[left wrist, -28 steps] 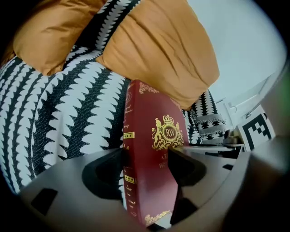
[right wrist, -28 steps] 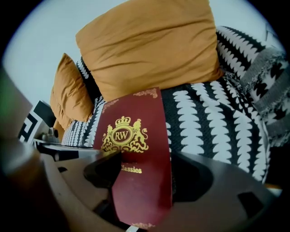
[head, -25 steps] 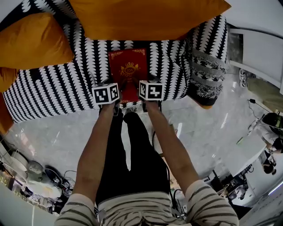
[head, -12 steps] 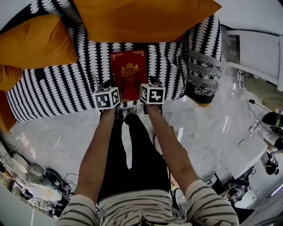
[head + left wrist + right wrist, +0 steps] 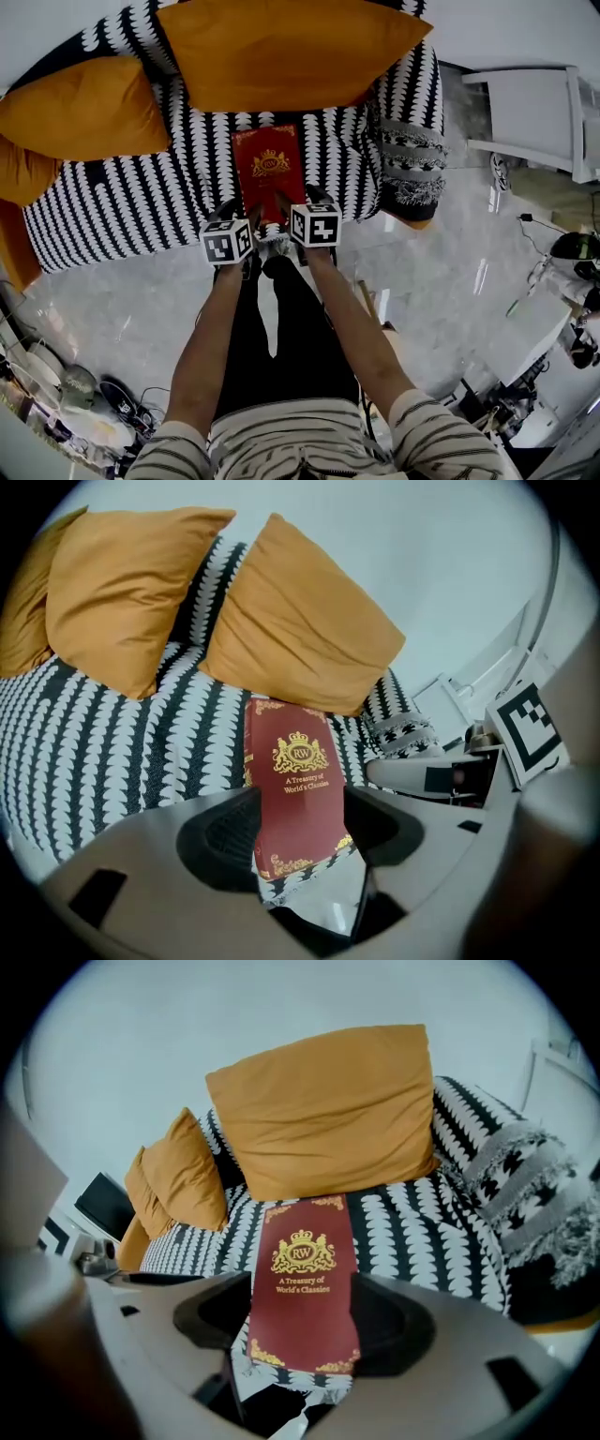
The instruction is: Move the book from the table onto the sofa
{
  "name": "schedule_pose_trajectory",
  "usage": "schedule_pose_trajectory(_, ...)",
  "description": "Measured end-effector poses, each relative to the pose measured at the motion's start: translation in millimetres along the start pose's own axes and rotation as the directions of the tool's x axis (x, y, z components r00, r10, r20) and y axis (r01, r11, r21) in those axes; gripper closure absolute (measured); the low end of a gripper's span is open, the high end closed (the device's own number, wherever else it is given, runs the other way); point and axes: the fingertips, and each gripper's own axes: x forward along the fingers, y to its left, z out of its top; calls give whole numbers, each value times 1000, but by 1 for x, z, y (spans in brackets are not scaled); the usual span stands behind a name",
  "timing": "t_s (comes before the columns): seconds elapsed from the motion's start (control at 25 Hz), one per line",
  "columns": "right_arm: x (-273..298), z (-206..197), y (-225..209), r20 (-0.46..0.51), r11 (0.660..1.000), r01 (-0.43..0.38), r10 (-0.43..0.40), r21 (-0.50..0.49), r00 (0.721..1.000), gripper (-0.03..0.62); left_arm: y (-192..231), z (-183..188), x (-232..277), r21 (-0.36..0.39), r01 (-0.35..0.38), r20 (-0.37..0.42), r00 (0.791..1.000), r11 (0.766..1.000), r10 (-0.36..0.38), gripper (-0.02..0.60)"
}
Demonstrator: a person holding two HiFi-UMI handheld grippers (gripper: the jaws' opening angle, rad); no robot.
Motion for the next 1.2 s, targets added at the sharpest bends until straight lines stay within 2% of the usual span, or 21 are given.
schedule_pose_trajectory(0.12,-19,6,5,32,1000,-7,7,-1,999,252,-12,6,-17,13,12,27,1000,1000,-12,310)
schedule_pose_trajectory(0.24,-38,10,12,58,1000,-15,15,-2,998,311,-23,10,-33,35,22,43,999,999,-23,335)
schedule_pose_trajectory(0.44,-64,14,34,84,998,-65,64,9,994,346,-43,24,-58,77,32,91,995,997,-38,370)
schedule_pose_trajectory(0.56,-87,17,46,115,997,-72,73,-13,991,361,-56,31,-78,96,37,123,991,995,-48,410)
schedule_pose_trajectory(0.68,-116,24,62,156,995,-84,91,-52,984,387,-72,36,-105,121,45,153,986,992,-64,416)
schedule_pose_trajectory(0.88,-169,61,86,263,986,-95,129,-136,956,465,-106,68,-157,228,55,251,961,972,-113,465)
schedule_pose_trajectory(1.04,-210,75,105,302,983,-116,154,-140,941,517,-126,87,-202,281,36,321,938,959,-129,485)
schedule_pose_trajectory(1.2,-248,86,121,345,979,-109,165,-175,924,536,-145,99,-232,316,21,357,924,948,-139,499)
